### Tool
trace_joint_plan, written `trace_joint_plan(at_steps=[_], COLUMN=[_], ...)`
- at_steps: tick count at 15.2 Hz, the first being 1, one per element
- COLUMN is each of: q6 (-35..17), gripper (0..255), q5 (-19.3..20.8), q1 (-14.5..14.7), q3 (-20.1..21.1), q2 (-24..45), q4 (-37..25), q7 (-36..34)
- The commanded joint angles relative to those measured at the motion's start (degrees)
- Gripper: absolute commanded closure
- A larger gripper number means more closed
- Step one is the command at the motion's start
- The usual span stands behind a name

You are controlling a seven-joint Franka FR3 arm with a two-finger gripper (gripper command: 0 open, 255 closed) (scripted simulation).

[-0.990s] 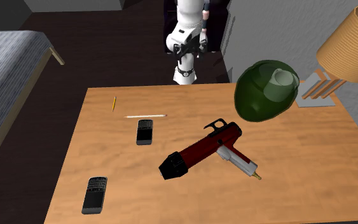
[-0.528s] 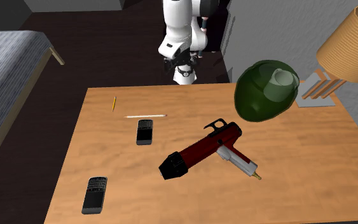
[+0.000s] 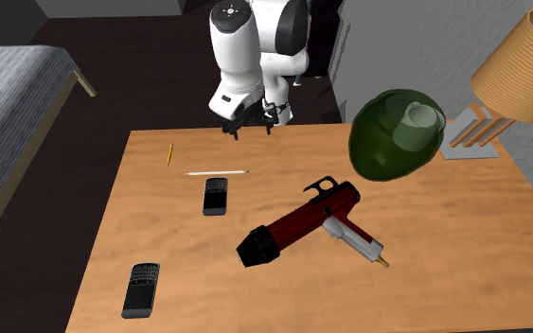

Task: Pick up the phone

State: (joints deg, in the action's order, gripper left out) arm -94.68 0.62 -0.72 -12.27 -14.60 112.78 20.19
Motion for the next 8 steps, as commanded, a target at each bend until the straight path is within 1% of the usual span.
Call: trace_joint_plan(at_steps=[1, 5, 8], q6=[-0.03, 0.51, 1.84], gripper=[0, 0, 0], q5=[-0.62, -2.55, -4.47], q1=[-0.19, -1.08, -2.21], q3=[-1.0, -2.77, -3.8], q2=[4.43, 13.6, 20.93], q4=[-4.49, -14.15, -22.65], q7=[1.65, 5.03, 7.46])
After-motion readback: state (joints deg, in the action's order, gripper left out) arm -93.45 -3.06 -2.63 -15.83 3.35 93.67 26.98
